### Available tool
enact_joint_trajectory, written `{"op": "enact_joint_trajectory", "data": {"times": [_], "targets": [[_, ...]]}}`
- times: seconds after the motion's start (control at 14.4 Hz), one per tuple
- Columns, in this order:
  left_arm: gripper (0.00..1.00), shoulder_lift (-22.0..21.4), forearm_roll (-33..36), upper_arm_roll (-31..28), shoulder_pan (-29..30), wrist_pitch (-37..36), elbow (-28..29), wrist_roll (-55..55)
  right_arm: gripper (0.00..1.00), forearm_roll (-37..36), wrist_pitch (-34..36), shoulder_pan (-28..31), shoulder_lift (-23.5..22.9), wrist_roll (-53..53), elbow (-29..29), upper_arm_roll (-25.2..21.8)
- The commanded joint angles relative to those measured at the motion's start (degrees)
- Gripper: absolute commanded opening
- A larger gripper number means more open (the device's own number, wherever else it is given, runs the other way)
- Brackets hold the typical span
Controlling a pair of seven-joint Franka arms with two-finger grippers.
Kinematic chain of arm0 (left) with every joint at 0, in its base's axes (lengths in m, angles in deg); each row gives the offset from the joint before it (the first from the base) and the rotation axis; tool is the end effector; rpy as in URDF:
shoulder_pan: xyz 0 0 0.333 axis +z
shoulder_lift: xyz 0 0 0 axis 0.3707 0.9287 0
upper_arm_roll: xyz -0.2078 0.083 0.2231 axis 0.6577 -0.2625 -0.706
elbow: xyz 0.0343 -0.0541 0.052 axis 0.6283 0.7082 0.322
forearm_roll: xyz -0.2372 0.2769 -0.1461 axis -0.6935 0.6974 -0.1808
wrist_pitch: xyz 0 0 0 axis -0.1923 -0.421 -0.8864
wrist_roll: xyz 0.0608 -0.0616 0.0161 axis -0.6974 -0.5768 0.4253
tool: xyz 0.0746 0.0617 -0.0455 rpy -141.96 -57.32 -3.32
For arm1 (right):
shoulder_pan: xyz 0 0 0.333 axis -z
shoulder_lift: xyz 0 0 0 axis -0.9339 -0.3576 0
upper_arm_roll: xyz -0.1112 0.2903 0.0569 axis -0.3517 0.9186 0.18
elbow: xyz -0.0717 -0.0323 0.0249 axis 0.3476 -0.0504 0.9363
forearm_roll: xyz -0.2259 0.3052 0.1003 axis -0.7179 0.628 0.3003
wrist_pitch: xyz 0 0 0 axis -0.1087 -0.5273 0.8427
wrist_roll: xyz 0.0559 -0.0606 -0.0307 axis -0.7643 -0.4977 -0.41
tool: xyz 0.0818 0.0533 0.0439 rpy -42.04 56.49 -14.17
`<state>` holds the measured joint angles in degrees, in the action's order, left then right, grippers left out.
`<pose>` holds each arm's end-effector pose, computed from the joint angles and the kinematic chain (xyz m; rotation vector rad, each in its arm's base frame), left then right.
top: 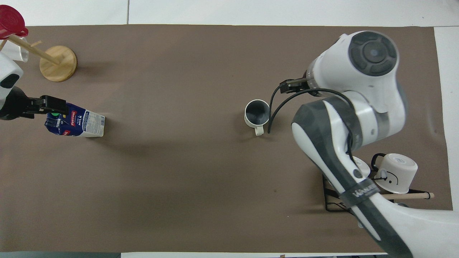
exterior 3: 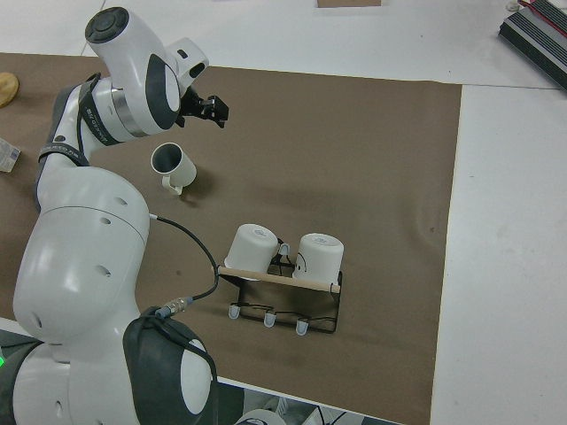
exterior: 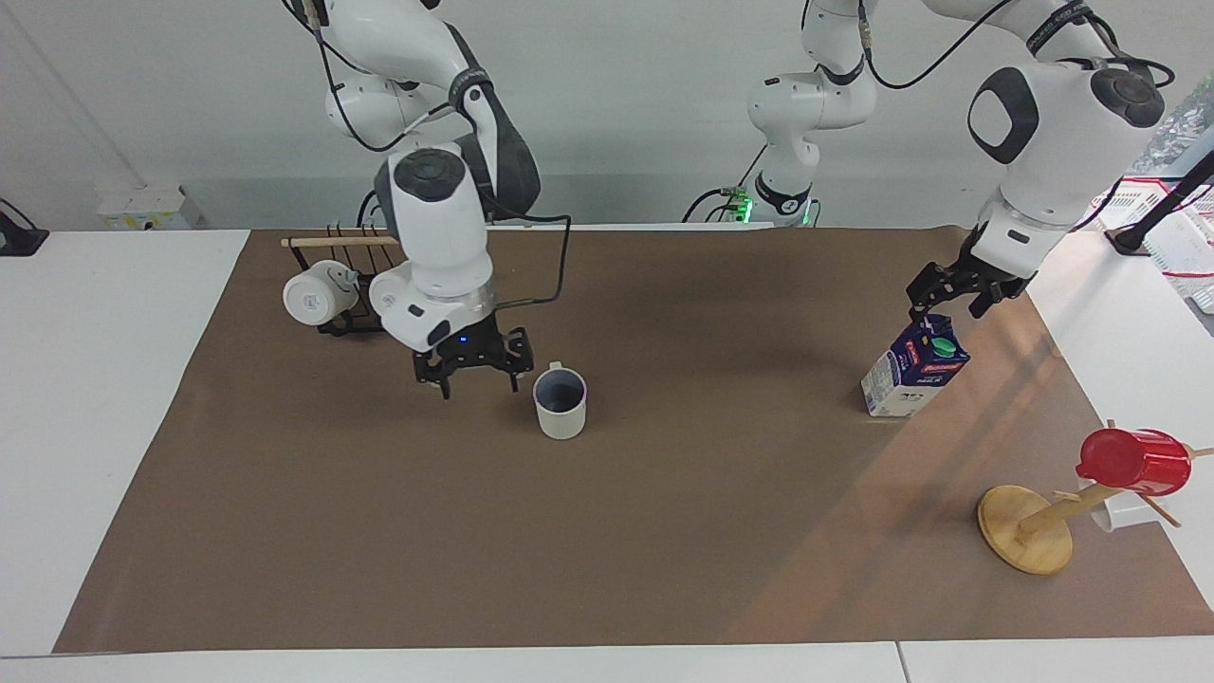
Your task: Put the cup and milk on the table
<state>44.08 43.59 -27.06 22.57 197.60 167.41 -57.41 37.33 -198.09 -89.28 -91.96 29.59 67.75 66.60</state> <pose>0.5575 0.0060 0.5099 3.1145 0.0187 0.0193 0.6166 0.1646 0.4882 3.1187 0.0399 0.1928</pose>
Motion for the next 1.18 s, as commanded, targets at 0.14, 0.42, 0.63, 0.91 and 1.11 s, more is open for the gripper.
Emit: {"op": "enact_joint_trajectory", "data": {"times": [0.14,0.42,0.63,0.91,1.11], "targets": [[1.0,-1.63,-0.66,-0.16,0.68,8.31,8.08,-1.49,1.0,-0.85,12.07,7.12,7.22,-0.94,1.0,0.71],[0.86,-1.02,-0.66,-0.16,0.68,10.61,8.97,-1.4,1.0,-0.93,17.1,13.62,12.05,6.07,1.79,0.71],[0.0,-0.58,-0.66,-0.16,1.47,11.66,8.54,-0.96,1.0,0.21,20.35,17.23,14.43,9.87,1.09,0.62],[0.0,-1.37,-0.66,0.1,0.51,10.45,6.26,-0.35,1.0,0.21,30.54,17.59,11.81,10.58,-9.09,0.71],[0.0,-1.9,-0.48,3.08,-0.63,7.63,3.88,4.2,1.0,0.38,29.68,16.63,12.15,10.49,-7.71,0.97]]}}
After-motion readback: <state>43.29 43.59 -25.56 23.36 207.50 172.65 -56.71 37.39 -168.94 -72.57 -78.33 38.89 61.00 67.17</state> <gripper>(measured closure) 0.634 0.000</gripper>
